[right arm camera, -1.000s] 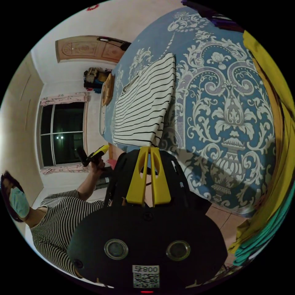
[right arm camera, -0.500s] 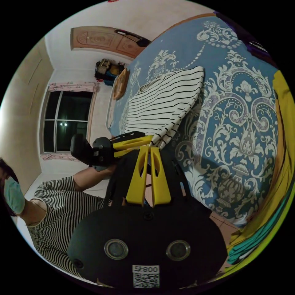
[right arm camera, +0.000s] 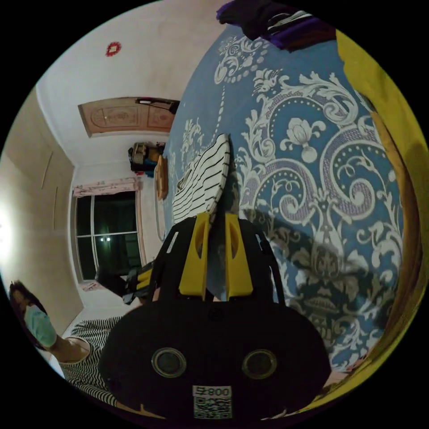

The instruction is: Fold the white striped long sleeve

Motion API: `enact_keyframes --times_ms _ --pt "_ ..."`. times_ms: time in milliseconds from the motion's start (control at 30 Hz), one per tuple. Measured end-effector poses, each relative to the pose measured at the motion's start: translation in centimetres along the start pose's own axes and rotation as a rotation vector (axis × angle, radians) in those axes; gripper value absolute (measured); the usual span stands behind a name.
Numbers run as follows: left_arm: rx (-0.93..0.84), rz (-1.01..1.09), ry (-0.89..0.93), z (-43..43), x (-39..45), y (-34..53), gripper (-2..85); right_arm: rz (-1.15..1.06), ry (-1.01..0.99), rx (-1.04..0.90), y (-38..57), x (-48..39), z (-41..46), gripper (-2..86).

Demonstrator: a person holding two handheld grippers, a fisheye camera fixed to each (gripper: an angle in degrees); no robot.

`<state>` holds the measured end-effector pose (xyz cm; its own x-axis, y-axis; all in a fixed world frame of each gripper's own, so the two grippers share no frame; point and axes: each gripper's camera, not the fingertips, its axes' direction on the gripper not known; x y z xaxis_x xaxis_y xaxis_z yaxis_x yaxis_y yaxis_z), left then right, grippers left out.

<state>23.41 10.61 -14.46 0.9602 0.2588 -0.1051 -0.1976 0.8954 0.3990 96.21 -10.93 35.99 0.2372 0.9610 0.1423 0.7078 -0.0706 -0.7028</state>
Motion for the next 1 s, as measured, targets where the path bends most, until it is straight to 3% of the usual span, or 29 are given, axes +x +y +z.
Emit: enact_keyframes --times_ms 733,1000 --pt "0.059 -0.032 0.121 0.7 -2.9 1.4 2.5 -0.020 0.048 -0.071 -13.2 -8.9 12.2 8.2" --pt "0.069 -0.049 0.136 -0.2 -6.4 4.1 2.5 -0.034 0.103 -0.125 -15.3 -12.8 17.5 2.0"
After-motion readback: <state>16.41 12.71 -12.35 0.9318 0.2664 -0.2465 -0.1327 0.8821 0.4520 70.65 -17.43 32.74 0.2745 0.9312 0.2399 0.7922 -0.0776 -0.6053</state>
